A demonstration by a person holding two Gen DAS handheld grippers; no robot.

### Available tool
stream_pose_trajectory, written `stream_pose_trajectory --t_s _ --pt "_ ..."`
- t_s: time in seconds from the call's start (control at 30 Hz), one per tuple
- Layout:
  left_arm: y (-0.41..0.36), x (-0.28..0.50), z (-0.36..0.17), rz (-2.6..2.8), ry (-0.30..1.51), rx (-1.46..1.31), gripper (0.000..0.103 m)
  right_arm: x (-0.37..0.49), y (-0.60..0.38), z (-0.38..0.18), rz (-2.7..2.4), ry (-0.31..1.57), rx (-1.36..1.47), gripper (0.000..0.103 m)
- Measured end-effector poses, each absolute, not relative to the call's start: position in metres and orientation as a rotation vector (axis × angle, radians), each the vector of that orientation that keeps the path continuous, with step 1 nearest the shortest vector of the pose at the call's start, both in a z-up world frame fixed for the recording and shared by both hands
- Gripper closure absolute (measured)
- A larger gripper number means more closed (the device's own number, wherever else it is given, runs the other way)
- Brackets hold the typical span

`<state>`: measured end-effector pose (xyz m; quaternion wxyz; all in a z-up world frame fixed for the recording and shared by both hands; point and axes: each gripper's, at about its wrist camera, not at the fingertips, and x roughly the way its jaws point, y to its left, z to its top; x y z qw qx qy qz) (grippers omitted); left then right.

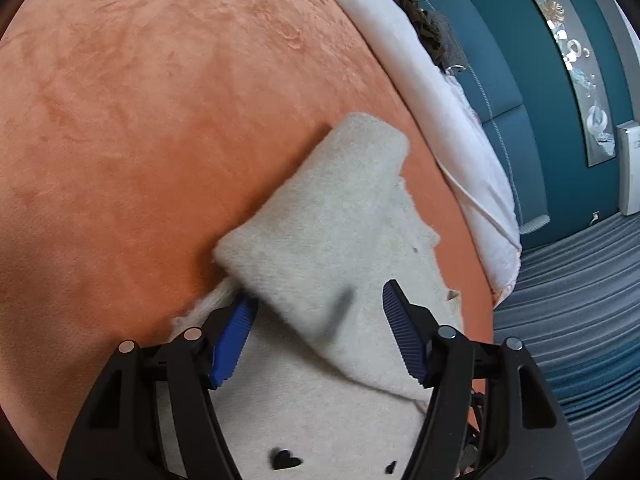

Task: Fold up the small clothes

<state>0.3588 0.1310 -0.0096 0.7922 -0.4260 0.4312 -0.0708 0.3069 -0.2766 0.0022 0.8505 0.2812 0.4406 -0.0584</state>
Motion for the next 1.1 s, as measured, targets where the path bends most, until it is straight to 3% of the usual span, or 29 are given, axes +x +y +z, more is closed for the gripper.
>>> stream_pose_trajectory --t_s 0.03,0.13,0.2,0.23,0.27,0.37,0.53,0.63,0.77,0.87,0.93,1.1 --pt "0.131 0.364 -0.008 -0.159 0.916 -0.924 0.045 0.313 -0.274 0.006 -0.085 0.933 0.615 0.094" --pt "0.128 0.369 0.003 -0.158 0.885 -0.924 0.056 0.306 -0.278 0.053 -0.012 0.753 0.659 0.096" --pt "0.125 0.373 0.005 -0.144 0.892 -0.872 0.082 0.279 -0.283 0.088 -0.006 0.609 0.639 0.097" --pt "0.122 0.375 0.003 -0.145 0.912 -0.844 0.083 0.264 -0.289 0.095 -0.052 0.552 0.592 0.097" --pt "0.119 0.375 -0.003 -0.146 0.935 -0.826 0.085 0.257 -0.294 0.091 -0.118 0.556 0.538 0.097" --pt "0.109 0.374 -0.023 -0.101 1.000 -0.774 0.092 0.273 -0.320 0.011 -0.242 0.884 0.522 0.097" --pt "0.103 0.368 -0.026 -0.092 0.971 -0.714 0.093 0.240 -0.331 0.018 -0.179 0.732 0.636 0.097" --pt "0.098 0.369 -0.025 -0.081 0.959 -0.652 0.093 0.251 -0.331 -0.017 -0.204 0.875 0.561 0.099" --pt "0.087 0.361 -0.024 -0.088 0.911 -0.531 0.092 0.234 -0.344 0.001 -0.177 0.830 0.652 0.095" --pt "0.078 0.354 -0.024 -0.096 0.865 -0.442 0.092 0.208 -0.339 0.030 -0.295 0.771 0.534 0.090" --pt "0.080 0.353 -0.025 -0.099 0.856 -0.449 0.092 0.212 -0.320 0.049 -0.240 0.722 0.516 0.090" --pt "0.080 0.350 -0.027 -0.107 0.833 -0.447 0.091 0.303 -0.202 0.056 0.136 0.895 0.397 0.090"
